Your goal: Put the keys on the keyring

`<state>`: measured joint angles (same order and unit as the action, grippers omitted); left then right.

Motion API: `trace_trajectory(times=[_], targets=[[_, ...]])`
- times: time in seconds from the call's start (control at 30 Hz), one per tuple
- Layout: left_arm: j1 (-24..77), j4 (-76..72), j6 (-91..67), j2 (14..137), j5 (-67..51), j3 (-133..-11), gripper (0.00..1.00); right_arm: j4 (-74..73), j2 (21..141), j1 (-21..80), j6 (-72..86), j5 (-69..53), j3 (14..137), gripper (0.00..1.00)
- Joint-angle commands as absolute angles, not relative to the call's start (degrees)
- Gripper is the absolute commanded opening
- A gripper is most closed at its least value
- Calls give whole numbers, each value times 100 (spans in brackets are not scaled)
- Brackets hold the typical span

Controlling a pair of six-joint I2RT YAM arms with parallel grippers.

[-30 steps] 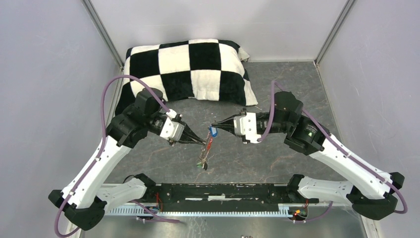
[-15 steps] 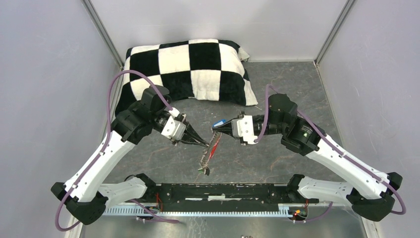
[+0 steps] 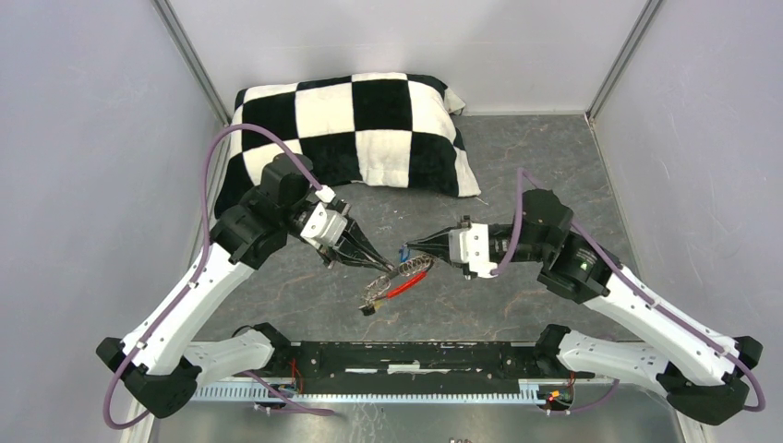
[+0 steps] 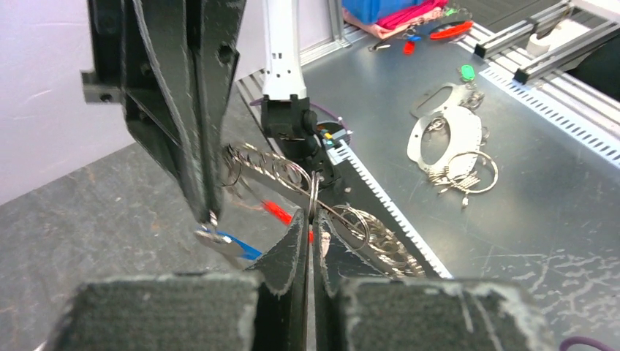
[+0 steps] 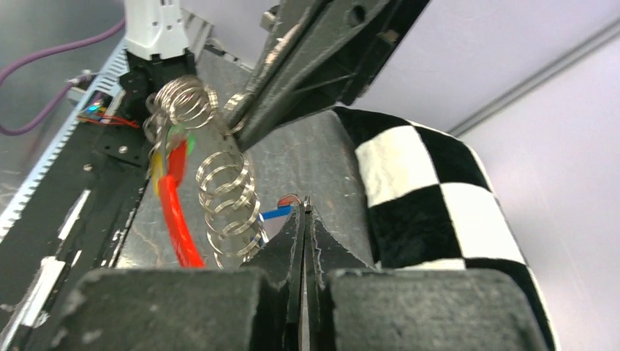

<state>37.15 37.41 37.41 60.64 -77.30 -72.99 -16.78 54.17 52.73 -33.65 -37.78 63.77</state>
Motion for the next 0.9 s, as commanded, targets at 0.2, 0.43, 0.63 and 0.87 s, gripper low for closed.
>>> trace_trajectory(times=[0.2, 0.43, 0.63, 0.87], targets=[[3735, 3324, 2872, 6102, -8425, -7154, 2, -954, 5207, 5256, -3047, -3831, 6350, 1], [3735, 3323, 2780, 6087, -8427, -7087, 2, -540, 5229, 5254, -2728, -4453, 6196, 1], [3735, 3315, 2729, 6084, -8438, -7009, 2, -353, 5233, 5255, -2519, -4801, 6175, 0], [3735, 3326, 2674, 6088, -8527, -6960, 2, -635, 5201, 5249, -2555, -4938, 6062, 0]])
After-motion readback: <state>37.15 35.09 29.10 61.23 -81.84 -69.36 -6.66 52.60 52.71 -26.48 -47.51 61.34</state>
